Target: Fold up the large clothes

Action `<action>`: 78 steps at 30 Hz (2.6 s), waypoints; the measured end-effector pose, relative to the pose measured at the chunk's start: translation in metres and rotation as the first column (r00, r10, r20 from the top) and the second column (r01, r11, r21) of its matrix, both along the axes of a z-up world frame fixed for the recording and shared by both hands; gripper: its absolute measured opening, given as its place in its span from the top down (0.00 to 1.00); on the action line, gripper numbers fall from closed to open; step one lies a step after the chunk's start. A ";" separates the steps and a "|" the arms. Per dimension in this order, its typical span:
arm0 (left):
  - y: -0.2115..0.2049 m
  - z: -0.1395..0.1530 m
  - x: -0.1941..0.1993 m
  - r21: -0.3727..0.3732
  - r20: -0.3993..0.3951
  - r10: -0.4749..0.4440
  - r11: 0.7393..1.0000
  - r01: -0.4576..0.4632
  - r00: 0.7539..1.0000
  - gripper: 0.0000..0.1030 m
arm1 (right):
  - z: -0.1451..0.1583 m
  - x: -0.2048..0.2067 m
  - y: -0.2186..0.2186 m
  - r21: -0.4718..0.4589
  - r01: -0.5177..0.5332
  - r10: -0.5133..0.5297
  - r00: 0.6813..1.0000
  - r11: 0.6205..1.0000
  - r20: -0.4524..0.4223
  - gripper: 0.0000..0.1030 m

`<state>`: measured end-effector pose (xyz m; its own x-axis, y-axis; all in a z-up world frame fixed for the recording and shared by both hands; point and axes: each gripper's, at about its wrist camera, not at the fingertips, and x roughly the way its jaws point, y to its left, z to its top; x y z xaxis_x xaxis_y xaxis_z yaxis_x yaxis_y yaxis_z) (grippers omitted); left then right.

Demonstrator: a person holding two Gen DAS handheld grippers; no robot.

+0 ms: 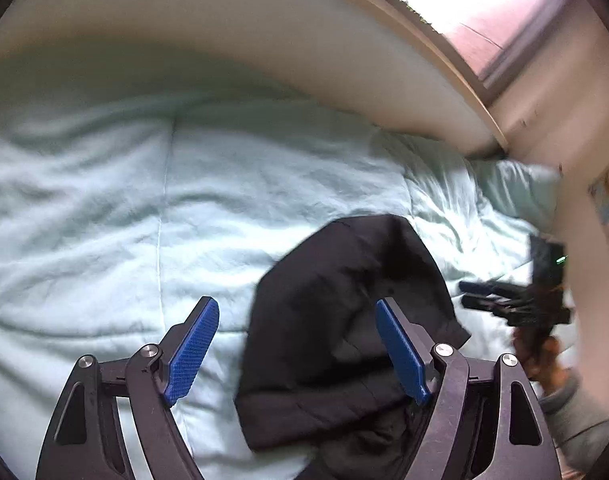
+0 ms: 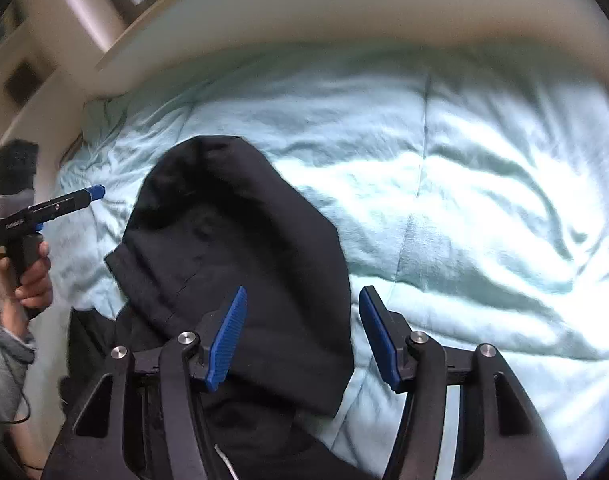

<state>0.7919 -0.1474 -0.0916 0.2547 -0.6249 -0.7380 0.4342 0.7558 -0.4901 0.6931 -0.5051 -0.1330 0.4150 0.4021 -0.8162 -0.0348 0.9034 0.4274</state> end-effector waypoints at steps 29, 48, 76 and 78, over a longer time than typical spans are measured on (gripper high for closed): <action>0.020 0.110 -0.274 0.092 0.308 -0.286 0.958 0.271 0.907 0.90 | 0.124 -0.204 0.103 -0.174 -0.069 0.109 0.967 0.982 0.229 0.79; 0.096 0.031 -0.399 0.077 0.045 -0.122 0.990 0.118 0.992 0.86 | 0.048 -0.366 0.097 -0.146 0.053 -0.065 0.995 0.988 -0.080 0.68; 0.036 0.000 -0.393 -0.001 -0.102 -0.150 0.989 0.151 0.983 0.55 | 0.038 -0.343 0.191 -0.078 -0.032 0.029 0.998 0.996 -0.049 0.34; 0.038 -0.024 -0.392 0.048 -0.171 -0.123 0.990 0.133 0.978 0.55 | 0.023 -0.344 0.202 -0.113 -0.048 0.038 0.995 0.992 -0.087 0.34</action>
<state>0.4002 -0.1095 -0.1156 0.0456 -0.5987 -0.7997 0.4450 0.7289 -0.5203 0.3495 -0.3029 -0.1103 0.3267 0.3195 -0.8895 -0.0425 0.9452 0.3238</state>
